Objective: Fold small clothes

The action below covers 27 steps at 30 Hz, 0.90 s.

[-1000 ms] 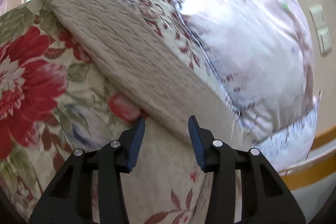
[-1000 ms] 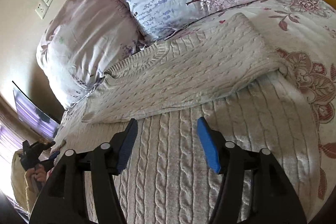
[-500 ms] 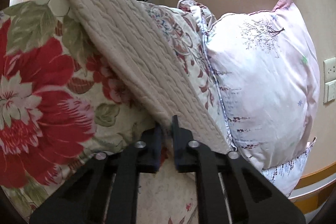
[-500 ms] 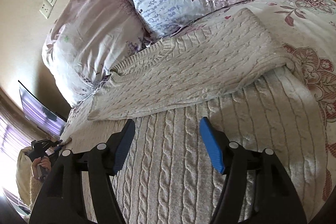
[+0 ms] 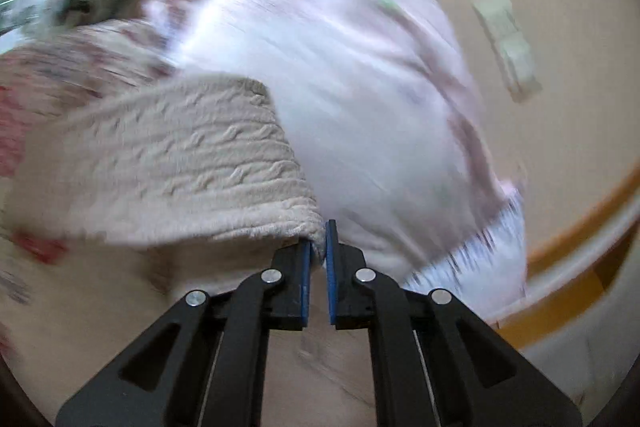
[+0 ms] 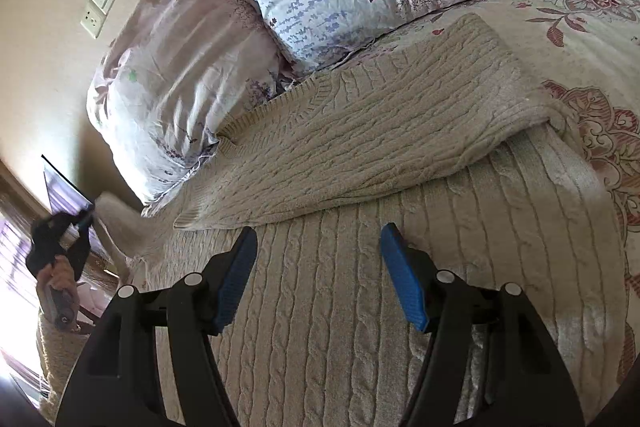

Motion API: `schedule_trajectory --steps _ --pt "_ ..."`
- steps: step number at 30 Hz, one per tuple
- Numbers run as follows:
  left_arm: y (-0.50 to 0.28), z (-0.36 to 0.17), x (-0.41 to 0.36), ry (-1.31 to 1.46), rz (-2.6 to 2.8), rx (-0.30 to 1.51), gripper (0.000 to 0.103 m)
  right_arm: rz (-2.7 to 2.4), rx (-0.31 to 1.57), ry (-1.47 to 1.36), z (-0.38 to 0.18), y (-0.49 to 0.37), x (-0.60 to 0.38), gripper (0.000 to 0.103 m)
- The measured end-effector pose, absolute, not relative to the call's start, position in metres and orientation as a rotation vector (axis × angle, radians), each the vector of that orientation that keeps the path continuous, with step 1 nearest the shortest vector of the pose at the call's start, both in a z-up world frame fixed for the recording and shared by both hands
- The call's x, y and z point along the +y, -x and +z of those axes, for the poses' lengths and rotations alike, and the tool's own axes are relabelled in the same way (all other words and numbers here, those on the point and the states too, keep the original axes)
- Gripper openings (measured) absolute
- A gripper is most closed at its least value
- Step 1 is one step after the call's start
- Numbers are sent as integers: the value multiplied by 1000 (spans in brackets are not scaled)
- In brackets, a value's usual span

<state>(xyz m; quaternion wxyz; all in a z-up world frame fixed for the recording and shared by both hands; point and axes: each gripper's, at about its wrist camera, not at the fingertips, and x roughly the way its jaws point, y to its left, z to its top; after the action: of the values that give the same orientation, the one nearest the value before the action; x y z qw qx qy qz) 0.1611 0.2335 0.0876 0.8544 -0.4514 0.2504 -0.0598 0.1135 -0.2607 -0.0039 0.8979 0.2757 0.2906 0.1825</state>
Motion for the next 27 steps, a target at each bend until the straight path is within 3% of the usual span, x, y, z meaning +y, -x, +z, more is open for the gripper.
schedule_trajectory --steps 8,11,14,15,21,27 --pt "-206 44 74 787 -434 812 7 333 631 -502 5 -112 -255 66" --pt "-211 19 49 737 -480 940 20 333 631 -425 21 -107 -249 66" --pt "-199 19 65 762 -487 918 38 360 605 -287 48 -103 -232 66" --pt "-191 21 79 779 -470 887 39 379 593 -234 58 -103 -223 66" --pt "-167 14 147 831 -298 829 40 560 511 79 99 -112 -131 65" --pt "-165 -14 175 889 -207 866 38 656 469 448 85 -131 -13 48"
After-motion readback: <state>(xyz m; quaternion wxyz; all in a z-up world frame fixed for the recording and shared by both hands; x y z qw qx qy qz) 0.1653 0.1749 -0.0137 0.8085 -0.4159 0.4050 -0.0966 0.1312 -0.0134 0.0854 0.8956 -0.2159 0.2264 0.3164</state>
